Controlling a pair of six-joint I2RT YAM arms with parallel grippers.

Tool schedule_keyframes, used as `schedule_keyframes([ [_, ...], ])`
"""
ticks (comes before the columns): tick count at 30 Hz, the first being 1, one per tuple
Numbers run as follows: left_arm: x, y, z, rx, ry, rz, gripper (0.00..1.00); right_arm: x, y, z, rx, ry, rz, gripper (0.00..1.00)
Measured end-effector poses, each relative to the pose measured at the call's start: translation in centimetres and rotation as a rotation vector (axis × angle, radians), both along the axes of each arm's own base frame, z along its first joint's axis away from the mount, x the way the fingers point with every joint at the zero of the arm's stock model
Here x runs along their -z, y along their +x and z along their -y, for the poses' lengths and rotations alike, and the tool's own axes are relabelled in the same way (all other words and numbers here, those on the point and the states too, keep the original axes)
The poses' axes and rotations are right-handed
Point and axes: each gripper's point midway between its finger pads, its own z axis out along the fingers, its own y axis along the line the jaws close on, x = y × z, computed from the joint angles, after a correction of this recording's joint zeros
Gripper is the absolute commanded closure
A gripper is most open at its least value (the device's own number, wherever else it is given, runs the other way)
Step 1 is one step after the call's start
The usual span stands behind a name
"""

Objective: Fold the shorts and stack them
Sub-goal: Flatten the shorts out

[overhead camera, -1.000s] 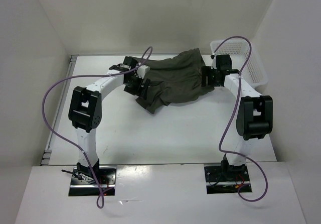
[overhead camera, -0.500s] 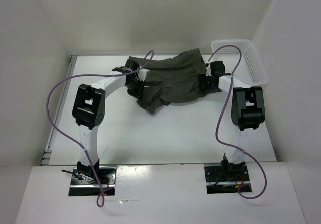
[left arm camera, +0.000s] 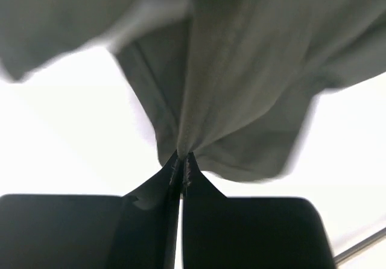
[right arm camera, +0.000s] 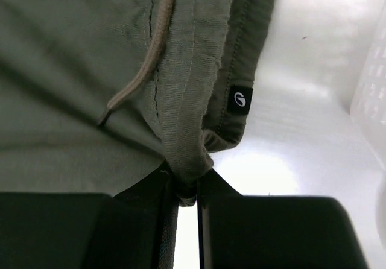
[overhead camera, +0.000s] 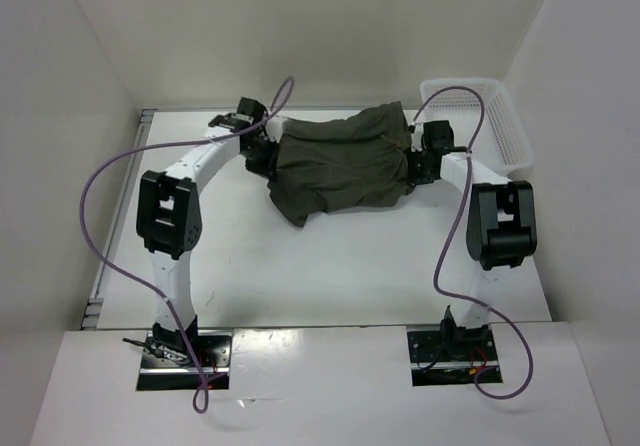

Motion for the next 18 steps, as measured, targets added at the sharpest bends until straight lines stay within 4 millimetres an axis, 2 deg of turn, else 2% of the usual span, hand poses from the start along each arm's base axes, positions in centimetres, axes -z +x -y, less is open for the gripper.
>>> schedule_keyframes([
  [2, -4.4, 1.3, -0.5, -0.017, -0.025, 0.086, 1.00, -1.5, -0.8, -0.5, -0.057, 0.007, 0.015, 1.00],
  [6, -14.7, 3.2, -0.7, -0.025, -0.100, 0.319, 1.00, -3.7, -1.8, -1.7, -0.162, 0.040, 0.045, 1.00],
  [8, -18.0, 3.7, -0.3, -0.015, -0.132, 0.403, 1.00, -4.0, -2.1, -2.2, -0.195, 0.052, 0.048, 1.00],
  [9, -18.6, 4.0, 0.0, -0.011, -0.139, 0.423, 0.98, -4.1, -2.2, -2.4, -0.209, 0.054, 0.049, 1.00],
  [11, -18.0, 5.6, 0.5, -0.007, -0.143, 0.434, 0.92, -3.7, -2.6, -2.7, -0.233, 0.055, 0.038, 1.00],
  [12, -17.0, 7.0, 0.6, -0.011, -0.138, 0.430, 0.91, -3.4, -3.0, -2.9, -0.243, 0.055, 0.026, 1.00],
  [13, -15.4, 8.5, 0.7, -0.019, -0.130, 0.424, 0.82, -3.3, -3.2, -2.9, -0.248, 0.054, 0.018, 1.00],
  [15, -10.5, 11.2, 0.3, -0.042, -0.094, 0.375, 0.65, -3.1, -3.4, -2.9, -0.255, 0.051, 0.012, 1.00],
  [16, -7.9, 12.1, 0.0, -0.055, -0.074, 0.341, 0.54, -3.0, -3.3, -2.9, -0.257, 0.049, 0.011, 0.95],
  [18, -3.1, 12.9, -0.4, -0.072, -0.034, 0.272, 0.44, -2.8, -3.4, -3.0, -0.262, 0.046, 0.006, 0.93],
])
